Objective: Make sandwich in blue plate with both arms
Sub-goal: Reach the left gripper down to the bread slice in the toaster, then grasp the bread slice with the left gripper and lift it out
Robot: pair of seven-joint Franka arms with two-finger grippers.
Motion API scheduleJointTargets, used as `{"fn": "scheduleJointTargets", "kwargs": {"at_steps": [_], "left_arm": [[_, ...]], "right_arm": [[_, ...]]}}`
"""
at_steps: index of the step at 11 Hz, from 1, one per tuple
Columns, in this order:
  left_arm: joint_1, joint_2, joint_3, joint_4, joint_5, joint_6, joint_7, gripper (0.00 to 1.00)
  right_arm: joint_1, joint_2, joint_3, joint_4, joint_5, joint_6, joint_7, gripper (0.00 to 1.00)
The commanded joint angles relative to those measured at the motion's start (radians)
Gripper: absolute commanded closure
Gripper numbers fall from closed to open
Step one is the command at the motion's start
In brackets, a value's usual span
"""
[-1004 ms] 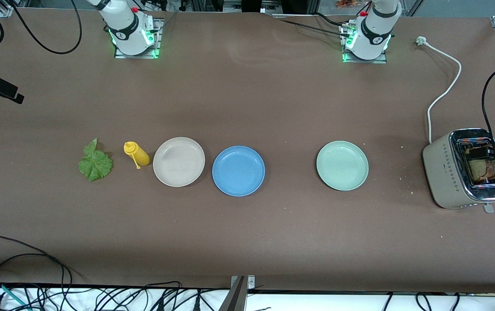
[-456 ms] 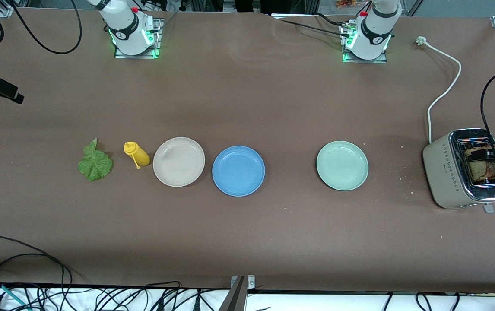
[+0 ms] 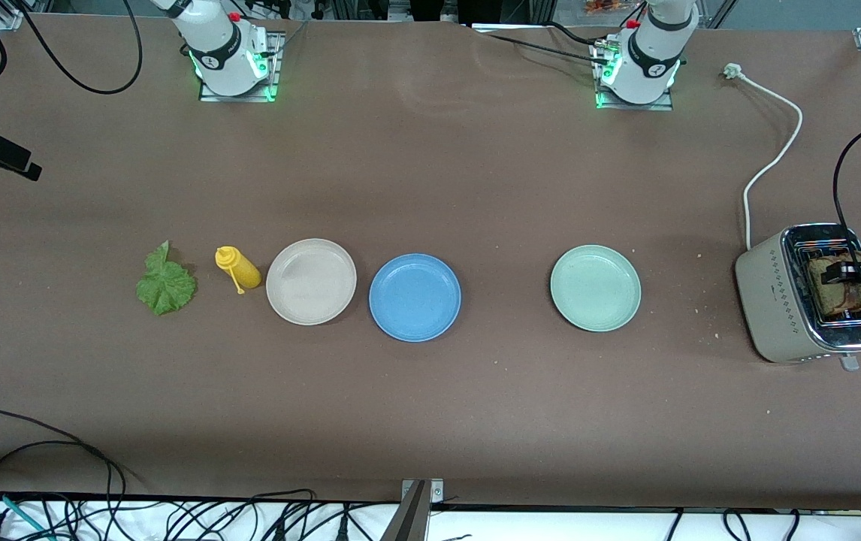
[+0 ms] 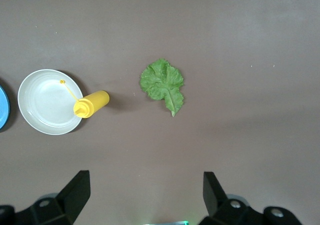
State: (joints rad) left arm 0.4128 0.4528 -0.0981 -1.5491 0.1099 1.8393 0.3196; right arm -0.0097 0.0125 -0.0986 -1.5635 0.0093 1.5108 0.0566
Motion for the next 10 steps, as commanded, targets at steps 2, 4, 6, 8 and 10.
{"fn": "scheduleJointTargets", "kwargs": {"at_steps": [2, 4, 6, 8, 10], "left_arm": [[0.023, -0.009, -0.009, 0.032, 0.011, -0.009, 0.101, 0.96], [0.034, -0.035, -0.011, 0.032, 0.011, -0.025, 0.107, 1.0], [0.034, -0.09, -0.014, 0.04, 0.011, -0.095, 0.105, 1.0], [0.032, -0.127, -0.02, 0.098, 0.013, -0.214, 0.104, 1.0], [0.032, -0.137, -0.028, 0.167, 0.011, -0.322, 0.105, 1.0]], "right_arm": [[-0.003, 0.001, -0.006, 0.013, 0.018, -0.011, -0.018, 0.0], [-0.003, 0.003, -0.006, 0.013, 0.018, -0.011, -0.018, 0.0], [-0.003, 0.003, -0.007, 0.013, 0.018, -0.011, -0.018, 0.0], [-0.003, 0.003, -0.007, 0.013, 0.018, -0.011, -0.018, 0.0], [-0.003, 0.003, -0.007, 0.013, 0.018, -0.011, -0.018, 0.0]]}}
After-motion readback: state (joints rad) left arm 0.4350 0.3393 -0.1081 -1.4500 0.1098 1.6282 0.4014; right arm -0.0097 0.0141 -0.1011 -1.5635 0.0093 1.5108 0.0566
